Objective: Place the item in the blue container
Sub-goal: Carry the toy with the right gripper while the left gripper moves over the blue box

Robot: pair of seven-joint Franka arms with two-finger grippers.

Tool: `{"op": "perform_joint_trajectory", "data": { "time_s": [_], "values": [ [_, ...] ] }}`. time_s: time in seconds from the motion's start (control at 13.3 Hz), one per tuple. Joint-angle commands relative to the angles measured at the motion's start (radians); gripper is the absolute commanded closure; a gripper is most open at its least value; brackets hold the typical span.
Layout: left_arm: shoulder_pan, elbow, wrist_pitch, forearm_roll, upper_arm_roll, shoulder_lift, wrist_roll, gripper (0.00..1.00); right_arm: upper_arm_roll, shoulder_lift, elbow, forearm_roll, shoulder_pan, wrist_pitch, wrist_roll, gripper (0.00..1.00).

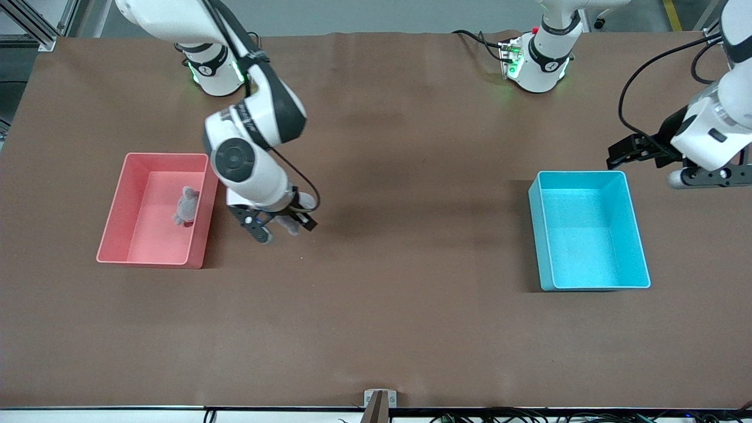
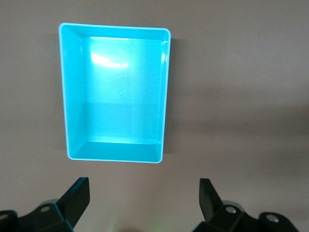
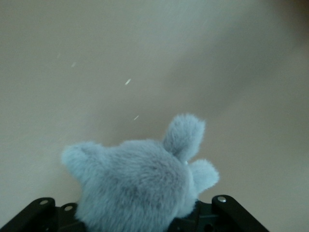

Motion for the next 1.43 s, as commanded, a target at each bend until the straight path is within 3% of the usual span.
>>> {"op": "perform_joint_trajectory", "data": {
  "time_s": [0.0, 0.38, 0.6, 0.75, 0.83, 0.9, 0.98, 1.35],
  "values": [
    [0.0, -0.021, 0.041, -0.017, -0.027, 0.02, -0.042, 0.0, -0.014, 0.135, 0.151, 0.006, 0.085, -0.009, 0.147, 1.0],
    [0.0, -0.114, 0.15, -0.017, -0.041, 0.021, -0.048, 0.0, -0.019, 0.285, 0.201, -0.006, 0.185, 0.212, 0.314, 0.99],
    [-0.003, -0.156, 0.201, -0.017, -0.051, 0.024, -0.062, 0.0, -0.022, 0.388, 0.276, -0.077, 0.212, 0.231, 0.392, 0.98],
    [-0.009, -0.167, 0.23, -0.017, -0.057, 0.041, -0.083, 0.0, -0.022, 0.44, 0.324, -0.091, 0.226, 0.237, 0.423, 0.92],
    [-0.011, -0.167, 0.239, -0.016, -0.062, 0.052, -0.1, 0.0, -0.02, 0.451, 0.33, -0.089, 0.226, 0.259, 0.423, 0.85],
    [-0.016, -0.167, 0.247, -0.014, -0.064, 0.059, -0.114, 0.0, -0.02, 0.454, 0.33, -0.089, 0.222, 0.273, 0.422, 0.5],
    [-0.025, -0.167, 0.255, -0.016, -0.064, 0.066, -0.122, 0.0, -0.02, 0.46, 0.33, -0.091, 0.22, 0.276, 0.419, 0.01],
    [-0.045, -0.165, 0.27, -0.014, -0.064, 0.081, -0.152, 0.0, -0.02, 0.419, 0.333, -0.118, 0.196, 0.261, 0.356, 0.0]
  ]
}}
